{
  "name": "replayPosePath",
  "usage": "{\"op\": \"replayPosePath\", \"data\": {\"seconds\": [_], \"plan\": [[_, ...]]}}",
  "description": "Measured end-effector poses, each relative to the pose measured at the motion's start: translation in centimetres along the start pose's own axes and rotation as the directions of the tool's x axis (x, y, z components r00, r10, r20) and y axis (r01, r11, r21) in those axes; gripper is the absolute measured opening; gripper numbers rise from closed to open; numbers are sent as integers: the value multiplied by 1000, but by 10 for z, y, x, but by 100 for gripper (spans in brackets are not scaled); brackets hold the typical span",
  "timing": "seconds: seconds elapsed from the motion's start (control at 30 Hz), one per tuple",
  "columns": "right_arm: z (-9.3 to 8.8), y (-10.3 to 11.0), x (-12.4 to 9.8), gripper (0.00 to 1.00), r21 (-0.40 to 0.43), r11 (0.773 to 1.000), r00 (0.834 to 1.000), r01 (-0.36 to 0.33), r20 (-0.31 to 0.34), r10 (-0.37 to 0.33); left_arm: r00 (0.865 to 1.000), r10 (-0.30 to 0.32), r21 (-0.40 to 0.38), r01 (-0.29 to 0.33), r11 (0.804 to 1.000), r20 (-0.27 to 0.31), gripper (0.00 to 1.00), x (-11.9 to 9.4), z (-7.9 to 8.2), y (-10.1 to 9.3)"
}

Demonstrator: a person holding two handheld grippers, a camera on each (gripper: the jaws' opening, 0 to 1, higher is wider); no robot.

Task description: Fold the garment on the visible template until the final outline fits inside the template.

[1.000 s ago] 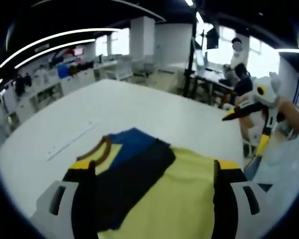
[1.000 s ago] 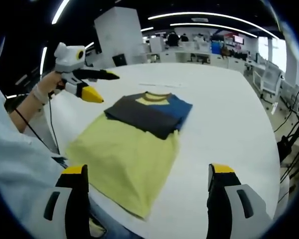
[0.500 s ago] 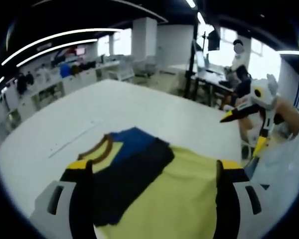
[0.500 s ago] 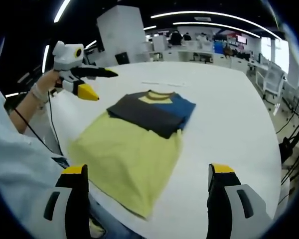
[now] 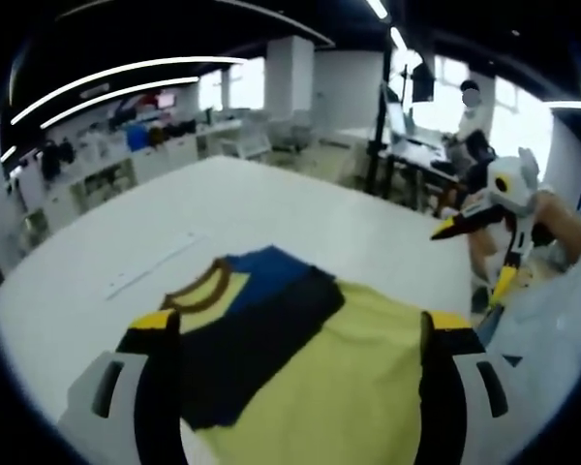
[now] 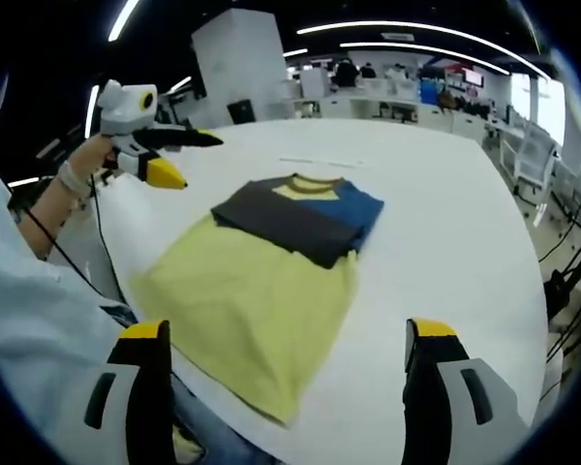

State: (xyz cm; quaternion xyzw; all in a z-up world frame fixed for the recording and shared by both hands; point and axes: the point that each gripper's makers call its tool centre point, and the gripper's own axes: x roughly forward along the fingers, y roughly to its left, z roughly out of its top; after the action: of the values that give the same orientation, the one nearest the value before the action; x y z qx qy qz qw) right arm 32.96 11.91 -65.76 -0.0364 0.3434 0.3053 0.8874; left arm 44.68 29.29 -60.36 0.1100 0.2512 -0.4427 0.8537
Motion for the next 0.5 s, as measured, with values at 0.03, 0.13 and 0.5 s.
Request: {"op": "replayPosePath", "data": {"seconds": [0.03,0.13,0.5], "plan": [[0,0,0,100,-1,1000,1000,1,0,-1,1000,2,-1,-2,1000,-1,100,-1,0,0],[2,0,0,100,0,1000,1000,2,6,-2,1000,6,-2,-6,1000,8,100,-5,1,-2],[2,6,4,100,-17,1000,1000,-21,-1,21,1000,24,-13,-24,1000,-6,100,-17,-7,-5]]}}
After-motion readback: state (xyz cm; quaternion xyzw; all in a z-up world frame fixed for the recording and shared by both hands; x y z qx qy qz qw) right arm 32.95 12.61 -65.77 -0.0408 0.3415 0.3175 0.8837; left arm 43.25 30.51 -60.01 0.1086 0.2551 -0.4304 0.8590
